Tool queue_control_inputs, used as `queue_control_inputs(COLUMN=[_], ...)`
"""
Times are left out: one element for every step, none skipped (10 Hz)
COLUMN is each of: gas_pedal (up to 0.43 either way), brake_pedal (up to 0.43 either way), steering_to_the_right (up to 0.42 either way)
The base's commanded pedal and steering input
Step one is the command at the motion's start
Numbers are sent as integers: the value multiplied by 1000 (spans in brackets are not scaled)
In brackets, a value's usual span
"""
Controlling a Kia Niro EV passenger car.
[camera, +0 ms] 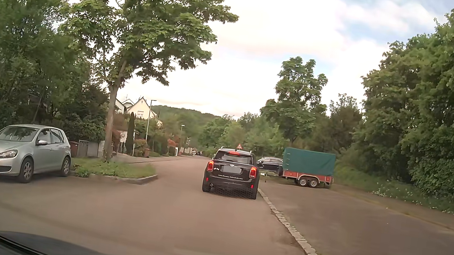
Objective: Follow the waypoints while adhering to traffic rules and regulations
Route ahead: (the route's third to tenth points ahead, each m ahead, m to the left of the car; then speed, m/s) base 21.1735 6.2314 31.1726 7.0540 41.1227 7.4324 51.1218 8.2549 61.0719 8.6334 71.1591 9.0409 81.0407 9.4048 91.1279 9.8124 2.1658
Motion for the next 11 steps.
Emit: queue_control_inputs(gas_pedal=[0, 0, 0, 0, 0, 0, 0, 0, 0, 0, 0], brake_pedal=[201, 195, 189, 189, 189, 183, 177, 171, 165, 171, 165], steering_to_the_right=[-1, -2, 0, 8, 11, 9, 5, 4, 5, 8, 8])
